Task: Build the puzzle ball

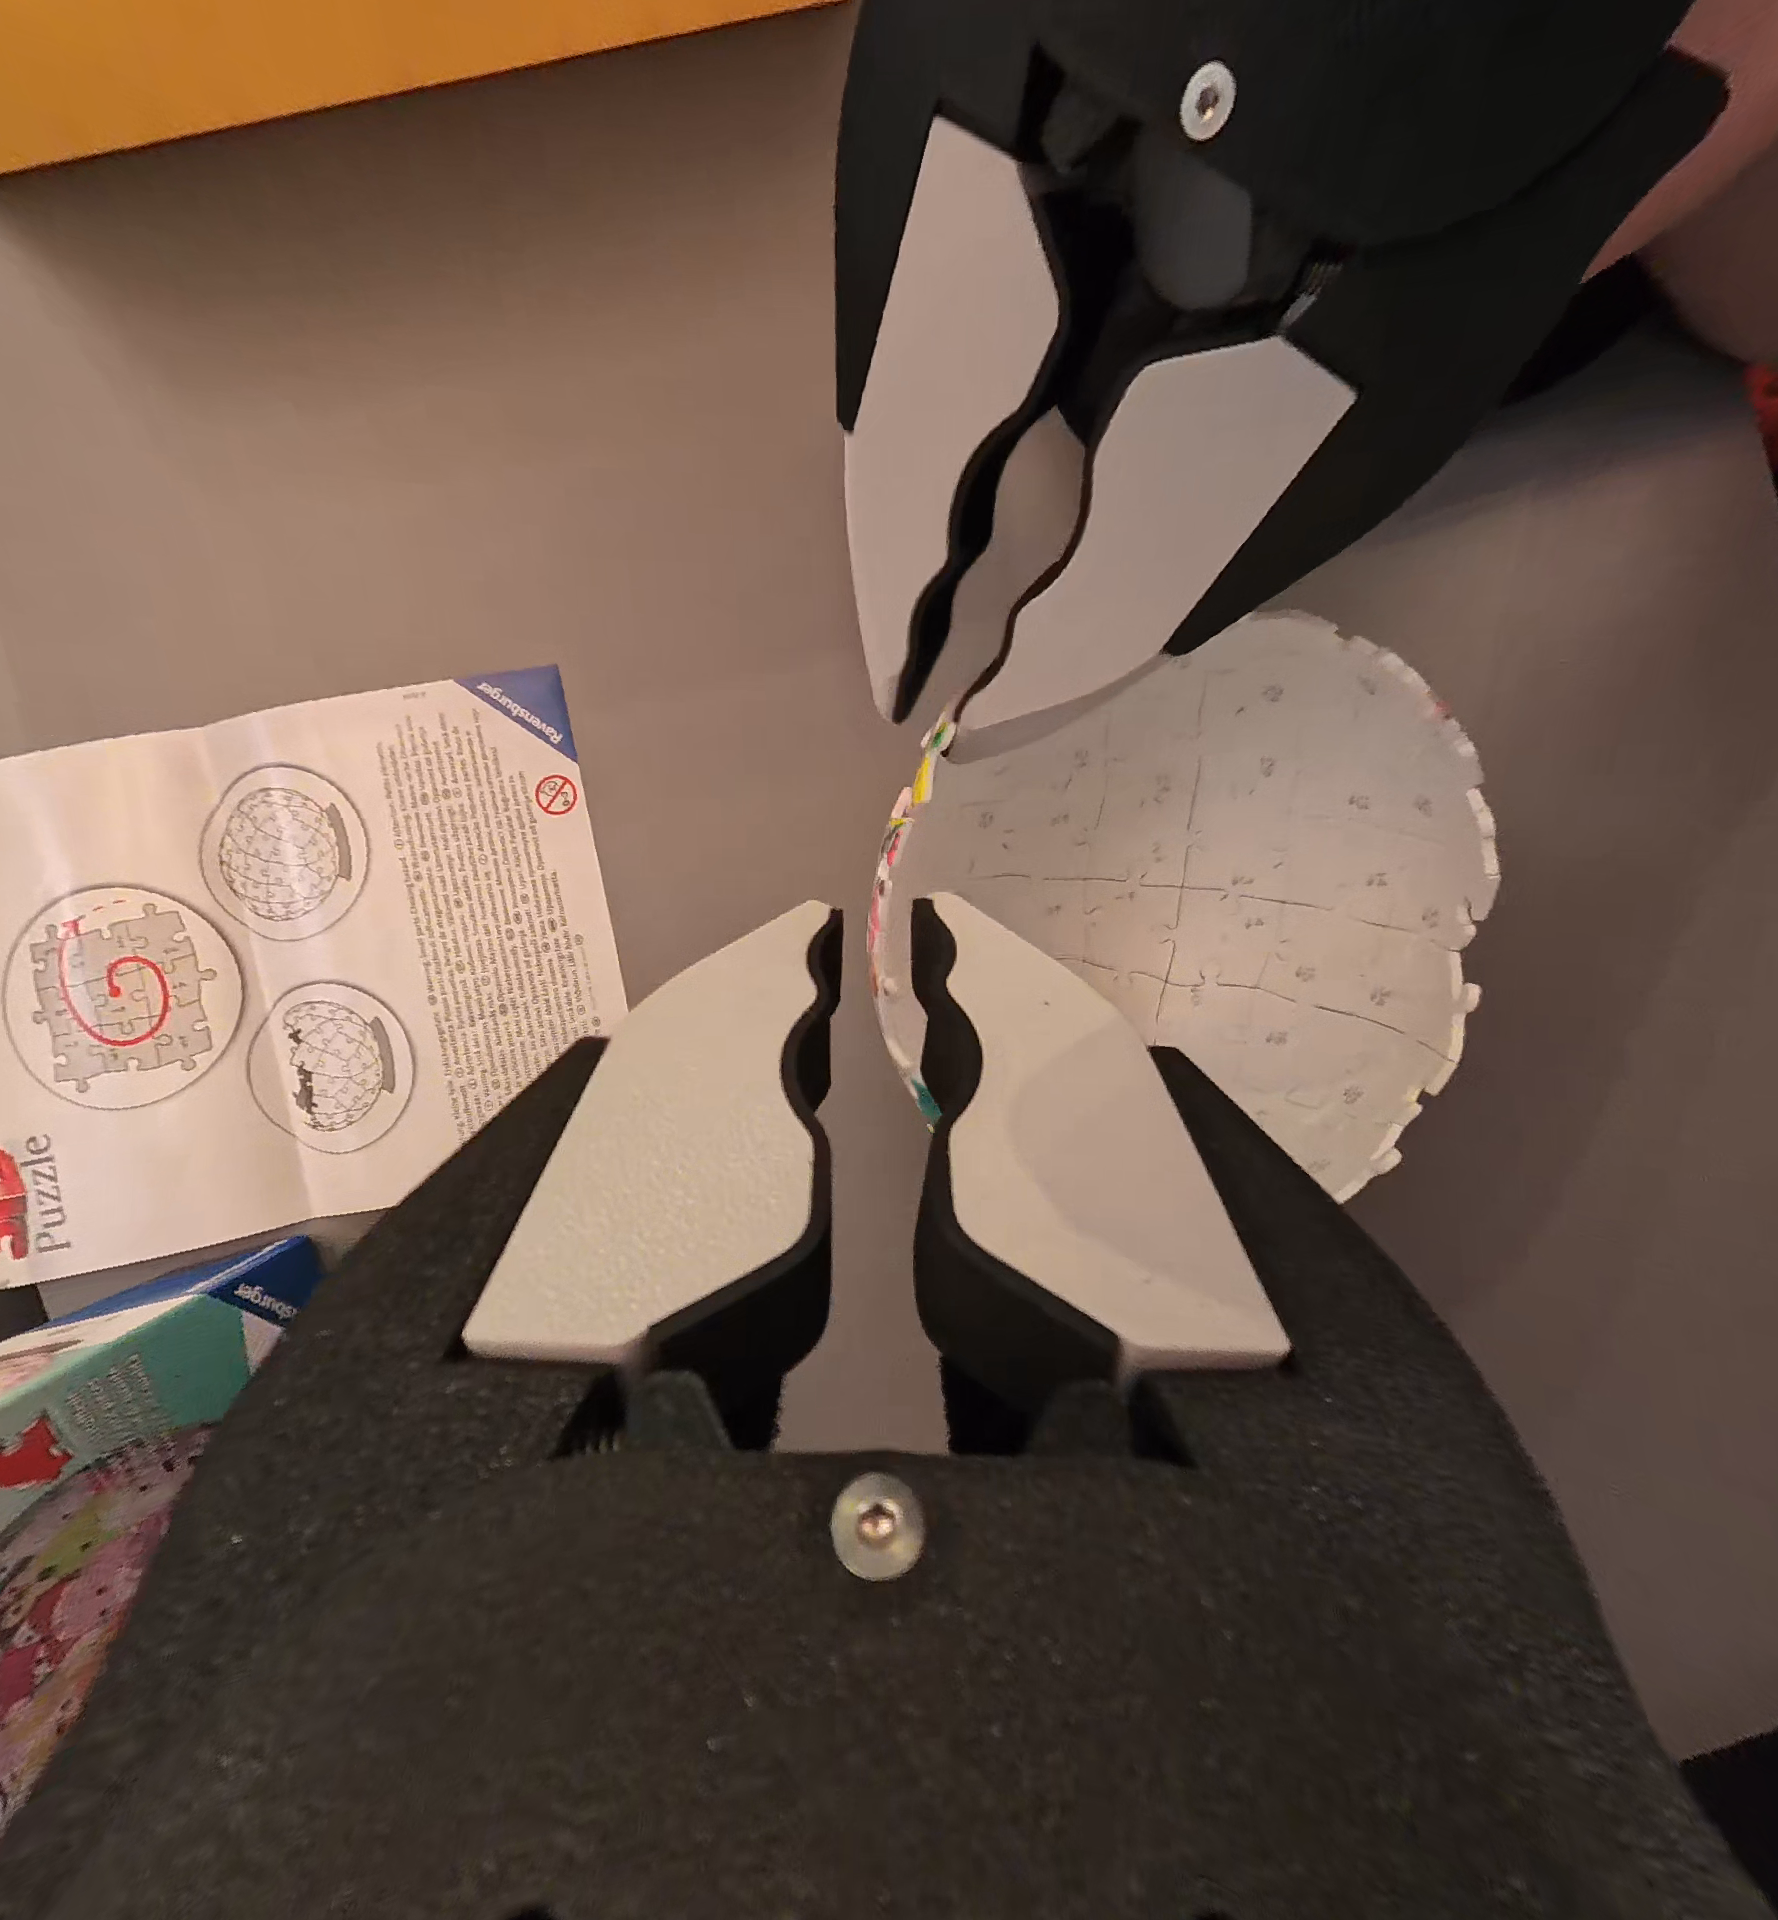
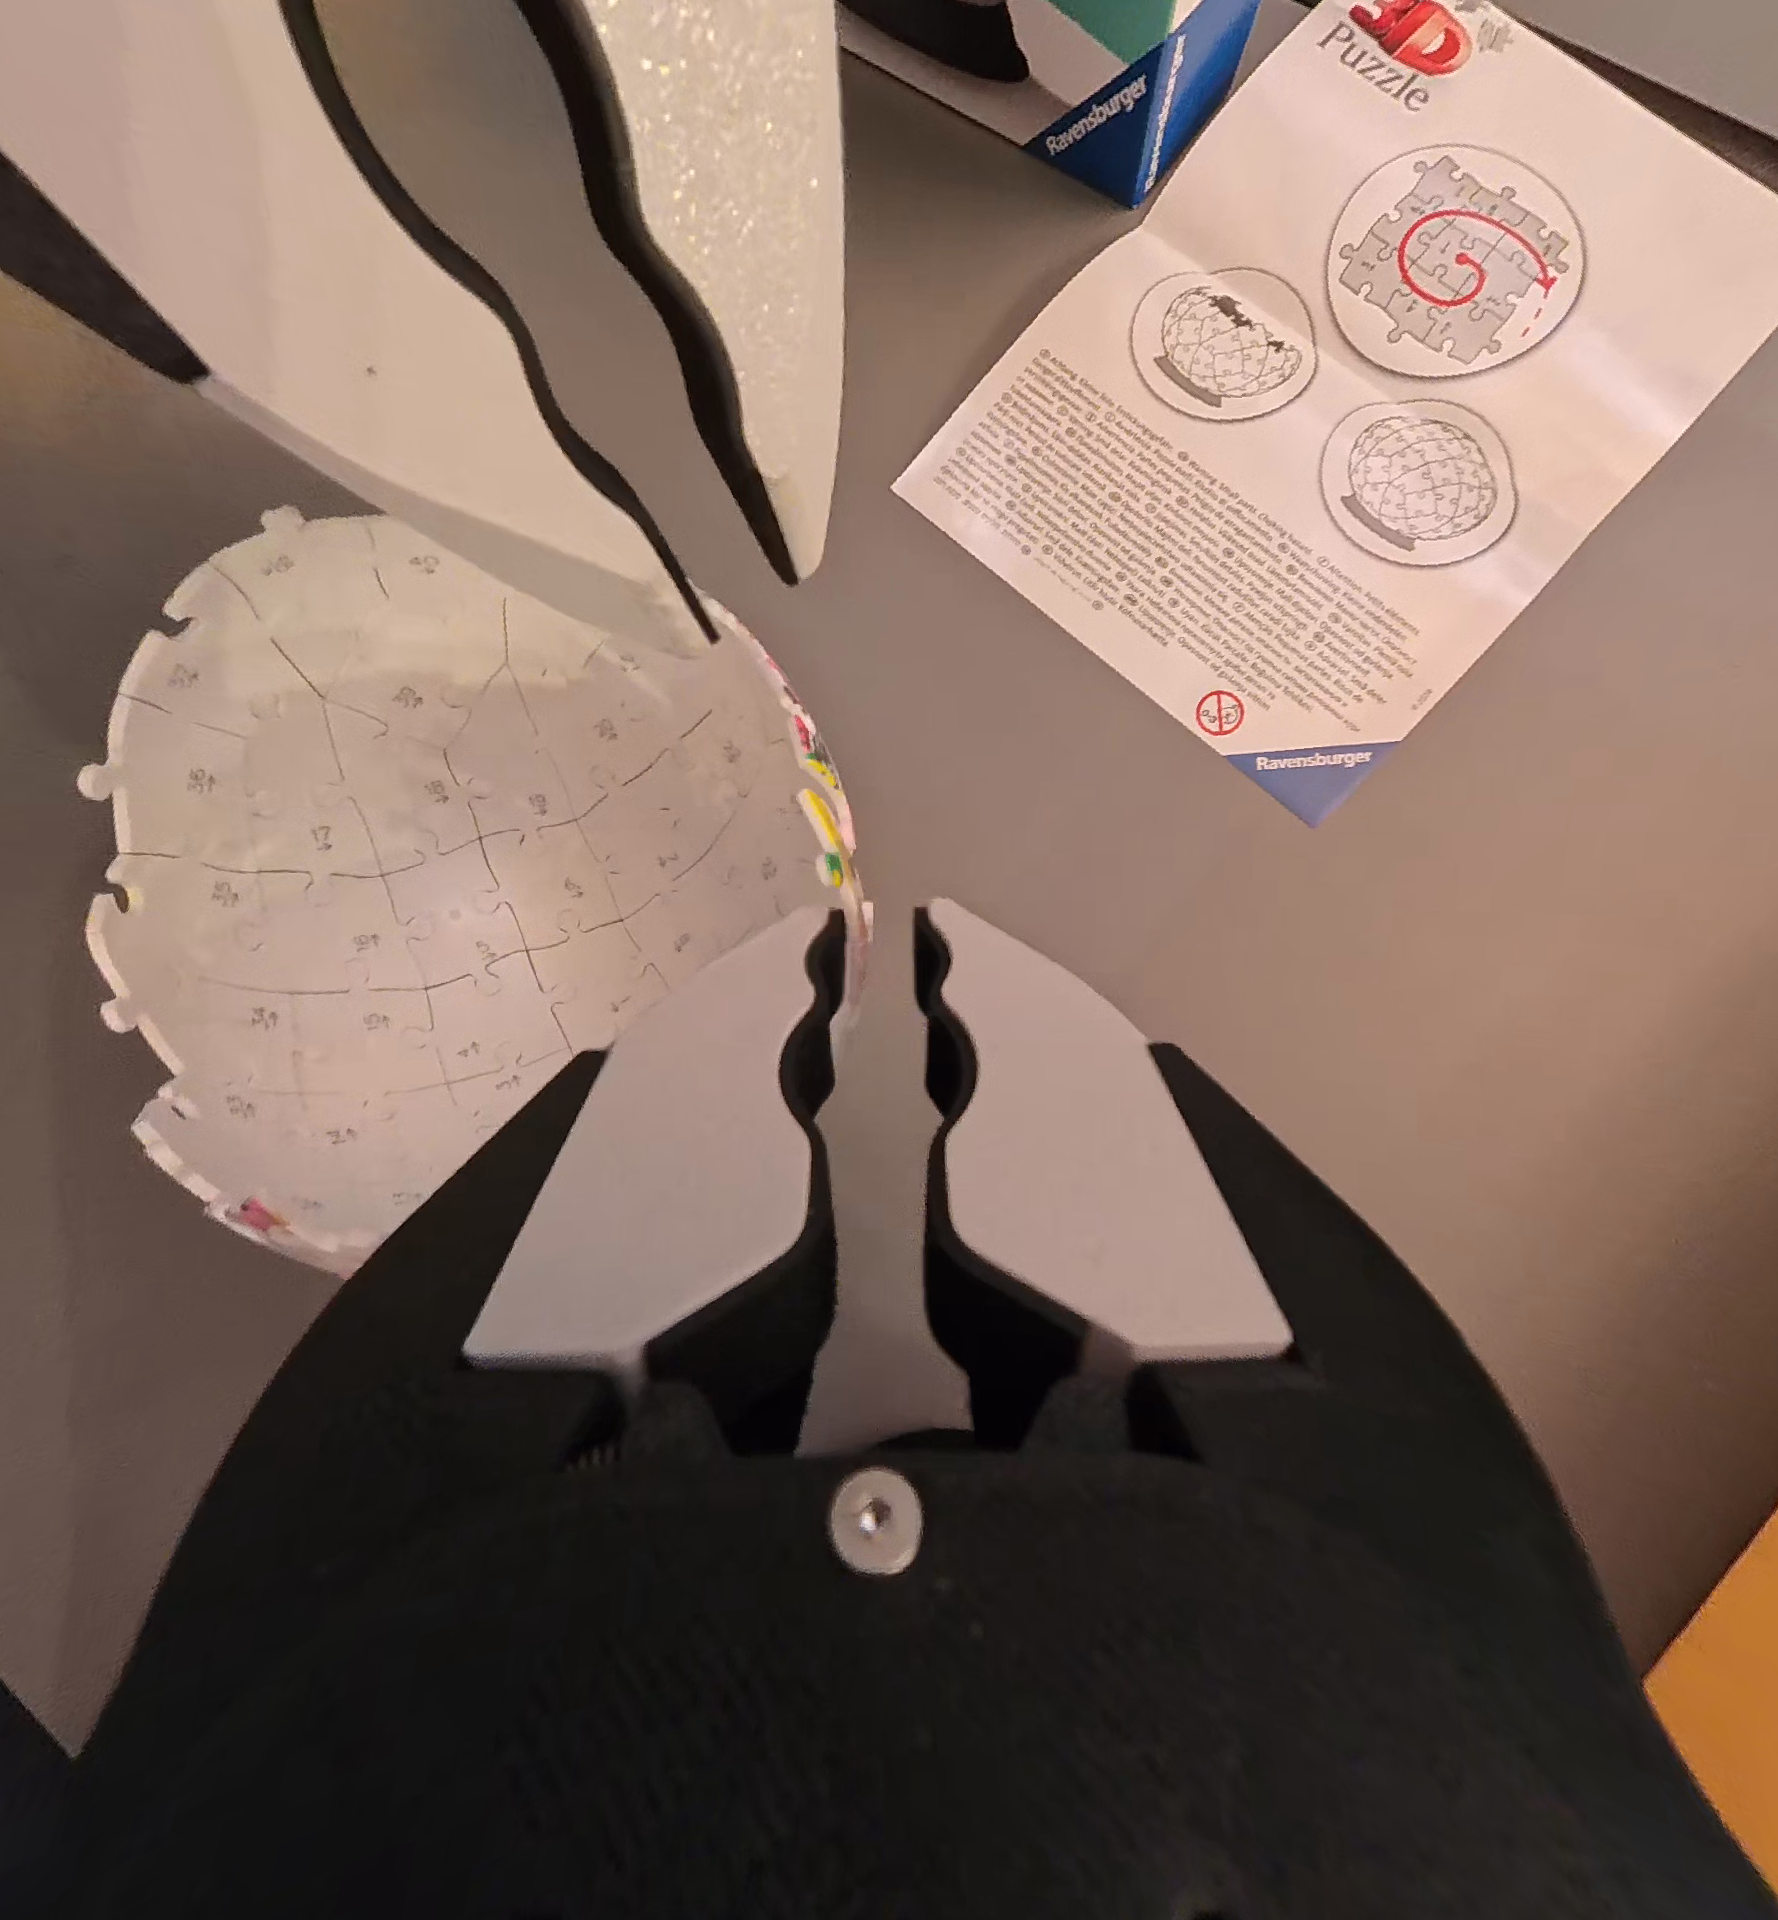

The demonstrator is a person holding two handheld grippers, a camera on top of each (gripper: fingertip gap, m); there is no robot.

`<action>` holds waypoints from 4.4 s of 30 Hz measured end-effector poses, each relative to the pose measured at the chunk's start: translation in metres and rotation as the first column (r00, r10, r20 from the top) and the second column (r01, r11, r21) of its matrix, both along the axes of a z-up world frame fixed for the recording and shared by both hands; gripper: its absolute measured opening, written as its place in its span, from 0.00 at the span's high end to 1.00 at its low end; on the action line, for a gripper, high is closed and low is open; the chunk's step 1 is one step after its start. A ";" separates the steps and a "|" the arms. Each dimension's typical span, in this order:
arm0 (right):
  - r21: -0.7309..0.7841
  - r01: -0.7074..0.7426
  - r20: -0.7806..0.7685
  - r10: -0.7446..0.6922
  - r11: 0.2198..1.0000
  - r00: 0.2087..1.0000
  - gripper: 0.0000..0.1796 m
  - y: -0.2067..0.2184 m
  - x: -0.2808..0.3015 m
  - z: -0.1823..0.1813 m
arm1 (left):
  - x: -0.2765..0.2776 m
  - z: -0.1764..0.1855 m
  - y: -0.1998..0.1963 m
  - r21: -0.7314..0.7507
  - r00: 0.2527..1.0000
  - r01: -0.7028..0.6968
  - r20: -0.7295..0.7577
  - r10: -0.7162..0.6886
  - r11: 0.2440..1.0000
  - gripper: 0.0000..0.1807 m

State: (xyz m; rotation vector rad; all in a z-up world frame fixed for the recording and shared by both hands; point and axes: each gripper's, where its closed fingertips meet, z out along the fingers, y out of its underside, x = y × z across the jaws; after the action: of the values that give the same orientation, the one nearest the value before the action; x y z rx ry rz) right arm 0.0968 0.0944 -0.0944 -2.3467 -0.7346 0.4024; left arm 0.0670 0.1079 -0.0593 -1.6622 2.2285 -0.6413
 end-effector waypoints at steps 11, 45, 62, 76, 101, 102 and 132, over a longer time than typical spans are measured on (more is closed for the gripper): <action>0.100 -0.139 -0.007 0.141 0.985 0.990 0.85 -0.007 -0.002 0.038 | -0.010 0.010 0.005 -0.070 0.998 -0.047 0.047 0.051 0.996 0.93; 0.039 -0.341 0.161 0.331 0.939 0.930 0.94 0.002 -0.011 0.022 | 0.004 -0.018 0.004 -0.123 1.000 0.001 -0.017 -0.003 0.992 0.98; 0.035 -0.356 0.180 0.345 0.934 0.921 0.95 0.003 -0.015 0.016 | 0.008 -0.018 0.000 -0.129 1.000 0.010 -0.006 -0.011 0.992 1.00; 0.004 -0.354 0.192 0.347 0.935 0.918 0.93 0.001 -0.014 0.010 | 0.005 -0.013 -0.004 -0.196 0.999 0.039 0.006 -0.038 0.980 0.92; 0.096 -0.329 0.212 0.304 0.939 0.929 0.94 0.000 -0.009 0.014 | 0.008 -0.020 -0.008 -0.103 0.997 0.082 0.005 -0.082 0.991 0.97; 0.092 -0.327 0.219 0.301 0.940 0.928 0.94 0.000 -0.008 0.012 | 0.008 -0.020 -0.008 -0.103 0.997 0.081 0.005 -0.081 0.991 0.97; 0.017 -0.325 0.251 0.311 0.945 0.917 0.97 0.004 -0.012 0.001 | 0.010 -0.019 -0.011 -0.097 0.996 0.093 0.018 -0.092 0.991 0.97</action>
State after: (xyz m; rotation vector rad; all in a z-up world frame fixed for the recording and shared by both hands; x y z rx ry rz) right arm 0.0844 0.0986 -0.0937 -2.2465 -1.2403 0.2238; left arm 0.0769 0.0974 -0.0780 -1.6012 2.3098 -0.7942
